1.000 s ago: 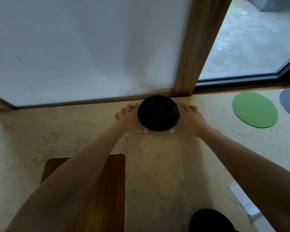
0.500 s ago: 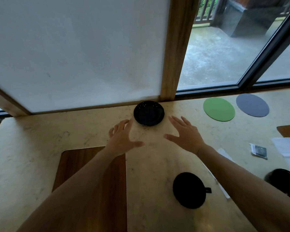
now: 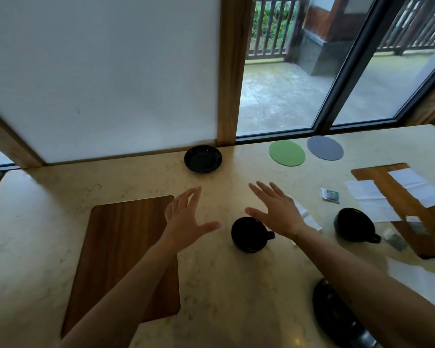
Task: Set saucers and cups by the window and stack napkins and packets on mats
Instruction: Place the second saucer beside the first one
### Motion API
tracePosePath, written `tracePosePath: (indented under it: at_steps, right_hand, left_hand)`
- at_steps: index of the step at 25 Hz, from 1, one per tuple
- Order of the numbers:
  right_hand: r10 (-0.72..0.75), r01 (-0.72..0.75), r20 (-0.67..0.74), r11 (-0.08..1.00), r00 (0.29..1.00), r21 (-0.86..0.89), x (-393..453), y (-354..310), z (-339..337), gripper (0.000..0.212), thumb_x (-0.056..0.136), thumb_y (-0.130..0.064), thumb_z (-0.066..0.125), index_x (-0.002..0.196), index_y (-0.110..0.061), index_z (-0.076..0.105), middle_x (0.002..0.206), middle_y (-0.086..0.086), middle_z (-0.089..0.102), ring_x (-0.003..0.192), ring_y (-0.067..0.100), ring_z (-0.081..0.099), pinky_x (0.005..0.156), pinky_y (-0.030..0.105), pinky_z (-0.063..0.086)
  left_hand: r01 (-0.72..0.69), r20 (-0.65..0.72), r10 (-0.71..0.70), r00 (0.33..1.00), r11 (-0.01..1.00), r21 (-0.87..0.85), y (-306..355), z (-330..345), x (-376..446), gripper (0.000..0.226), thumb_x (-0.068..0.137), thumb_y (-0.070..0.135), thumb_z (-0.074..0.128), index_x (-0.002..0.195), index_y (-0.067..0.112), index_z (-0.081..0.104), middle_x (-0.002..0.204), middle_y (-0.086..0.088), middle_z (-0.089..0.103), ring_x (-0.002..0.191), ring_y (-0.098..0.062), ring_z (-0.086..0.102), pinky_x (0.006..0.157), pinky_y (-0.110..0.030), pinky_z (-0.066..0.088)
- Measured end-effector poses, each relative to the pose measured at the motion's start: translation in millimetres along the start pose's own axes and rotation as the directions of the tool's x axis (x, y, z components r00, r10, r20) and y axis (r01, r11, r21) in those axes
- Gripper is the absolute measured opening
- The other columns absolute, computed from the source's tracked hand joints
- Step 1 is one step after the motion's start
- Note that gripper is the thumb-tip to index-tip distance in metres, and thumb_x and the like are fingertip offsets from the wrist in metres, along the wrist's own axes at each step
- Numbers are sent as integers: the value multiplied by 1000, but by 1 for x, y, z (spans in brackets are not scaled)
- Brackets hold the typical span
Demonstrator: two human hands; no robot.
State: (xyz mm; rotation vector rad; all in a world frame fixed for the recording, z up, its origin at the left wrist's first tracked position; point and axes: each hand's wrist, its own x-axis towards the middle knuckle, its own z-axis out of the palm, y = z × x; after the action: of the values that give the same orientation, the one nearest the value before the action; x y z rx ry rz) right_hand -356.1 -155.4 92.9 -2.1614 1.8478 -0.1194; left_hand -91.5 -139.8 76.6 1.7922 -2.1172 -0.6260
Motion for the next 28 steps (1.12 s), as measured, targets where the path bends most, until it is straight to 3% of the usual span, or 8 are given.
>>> tracePosePath:
  at_steps: [6,13,21,28]
  right_hand:
    - [-5,6,-46,1000,999,27,-49,34,-9,73,89,-68,39,151,-43,10,161,-13,11,149,17,4,116,48,22]
    - [32,-29,-49,998,998,62,-113,129,-25,72,89,-66,44,151,-42,14,160,-13,15,149,15,7,114,46,23]
    - [-25,26,-12,998,1000,57,-164,224,-16,74,88,-68,43,151,-38,19,159,-11,20,148,15,11,114,41,25]
    - [-100,90,100,991,990,102,-204,265,25,73,89,-66,44,151,-39,17,159,-12,22,148,13,12,114,34,23]
  left_hand:
    - [-14,-11,14,1000,1000,-22,43,24,-34,105,72,77,56,152,34,3,157,8,9,146,-20,6,116,-48,7]
    - [-47,-34,44,998,996,-70,129,88,-53,101,72,69,64,152,33,14,154,6,20,142,-17,16,116,-41,13]
    - [-41,-6,41,999,996,76,193,157,-73,109,65,87,46,152,29,15,156,5,21,143,-17,17,117,-40,19]
    - [58,48,-62,997,995,87,211,194,-107,110,63,84,44,152,24,21,153,0,28,137,-22,27,111,-40,26]
